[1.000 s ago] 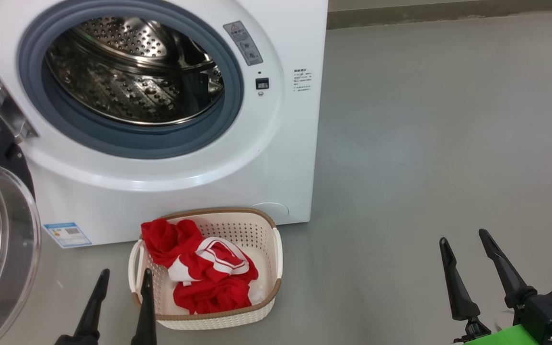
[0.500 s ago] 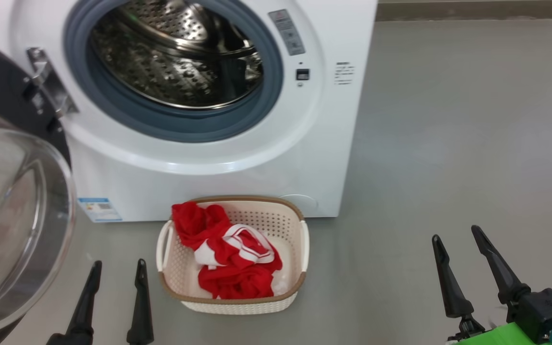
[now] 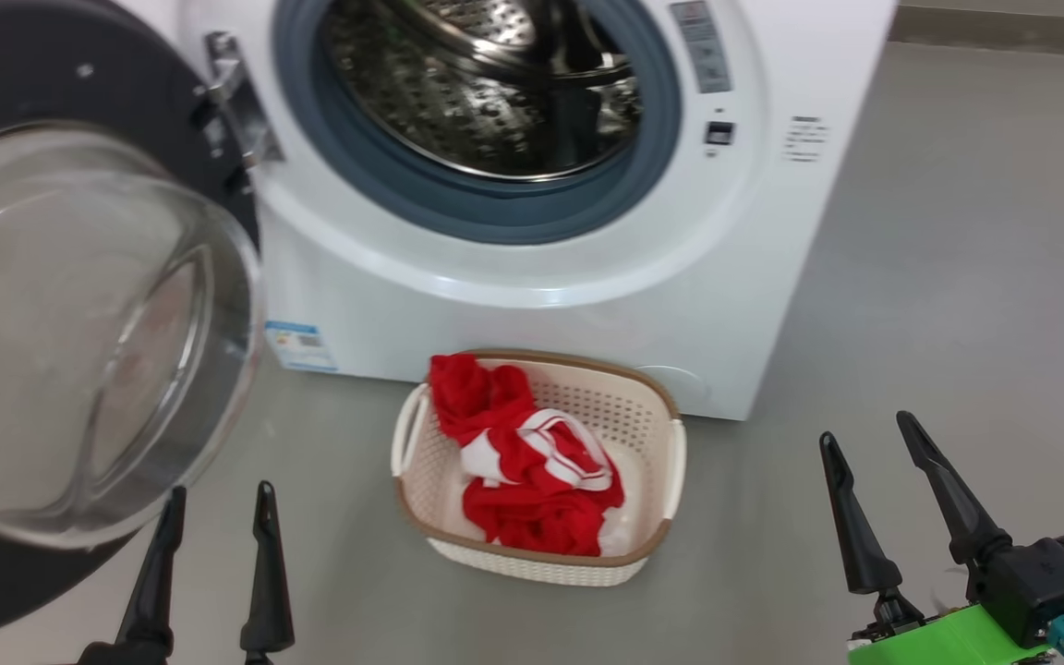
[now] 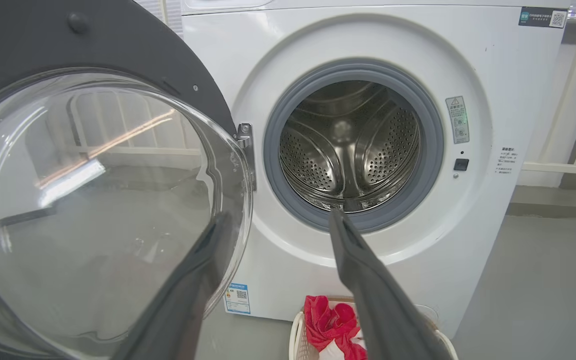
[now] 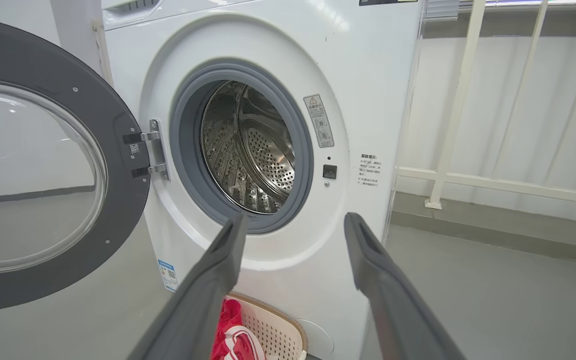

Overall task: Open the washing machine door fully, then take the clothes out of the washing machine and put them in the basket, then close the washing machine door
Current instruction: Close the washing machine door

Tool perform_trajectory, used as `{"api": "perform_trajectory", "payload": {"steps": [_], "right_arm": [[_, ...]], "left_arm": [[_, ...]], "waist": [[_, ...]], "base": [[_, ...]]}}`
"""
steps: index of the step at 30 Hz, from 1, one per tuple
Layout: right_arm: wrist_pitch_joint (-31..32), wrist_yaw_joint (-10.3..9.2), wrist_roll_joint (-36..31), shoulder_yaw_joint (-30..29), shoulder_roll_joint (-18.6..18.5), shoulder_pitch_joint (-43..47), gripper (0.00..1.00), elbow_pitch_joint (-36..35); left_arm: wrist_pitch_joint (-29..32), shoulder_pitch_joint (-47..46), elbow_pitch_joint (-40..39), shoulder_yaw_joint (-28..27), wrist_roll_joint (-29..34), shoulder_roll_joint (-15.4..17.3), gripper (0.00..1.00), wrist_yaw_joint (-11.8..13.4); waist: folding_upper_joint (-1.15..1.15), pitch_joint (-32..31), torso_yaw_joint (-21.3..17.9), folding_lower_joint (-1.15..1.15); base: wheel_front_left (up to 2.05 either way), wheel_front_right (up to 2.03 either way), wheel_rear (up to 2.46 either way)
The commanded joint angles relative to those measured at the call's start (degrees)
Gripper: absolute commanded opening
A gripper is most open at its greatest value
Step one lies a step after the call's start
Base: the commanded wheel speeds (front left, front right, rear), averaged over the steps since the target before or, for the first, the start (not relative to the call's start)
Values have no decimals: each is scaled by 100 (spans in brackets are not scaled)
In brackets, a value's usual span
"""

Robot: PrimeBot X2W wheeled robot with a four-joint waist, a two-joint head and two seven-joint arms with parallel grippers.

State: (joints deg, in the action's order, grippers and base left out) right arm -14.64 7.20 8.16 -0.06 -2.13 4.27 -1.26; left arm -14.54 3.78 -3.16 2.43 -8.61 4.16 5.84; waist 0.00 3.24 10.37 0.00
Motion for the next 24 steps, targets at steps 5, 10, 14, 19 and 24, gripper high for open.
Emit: {"api": "perform_trajectory", "payload": {"steps": [5, 10, 14, 19, 24], "right_arm": [[-36, 29, -131, 150, -75, -269, 100, -202], [-36, 29, -163, 188, -75, -291, 100, -213], [-36, 29, -174, 211, -75, -293, 100, -205], [-36, 29, -195, 213, -75, -274, 100, -195], [-36, 29, -201, 212, -75, -251, 100, -187]], "left_arm": [[6, -102, -242, -162, 1, 27, 100, 90], [18, -98, -293, -133, -8, 20, 100, 134], [23, -93, -309, -132, -25, 24, 100, 162], [19, -90, -344, -121, -36, 16, 100, 218], [8, -84, -389, -155, -57, 12, 100, 288]], "waist": [[0, 98, 634, 0], [0, 119, 924, 0], [0, 105, 1103, 0], [0, 81, 1287, 0], [0, 48, 1449, 0]], "base": [[0, 0, 0], [0, 0, 0], [0, 0, 0], [0, 0, 0], [0, 0, 0]]}}
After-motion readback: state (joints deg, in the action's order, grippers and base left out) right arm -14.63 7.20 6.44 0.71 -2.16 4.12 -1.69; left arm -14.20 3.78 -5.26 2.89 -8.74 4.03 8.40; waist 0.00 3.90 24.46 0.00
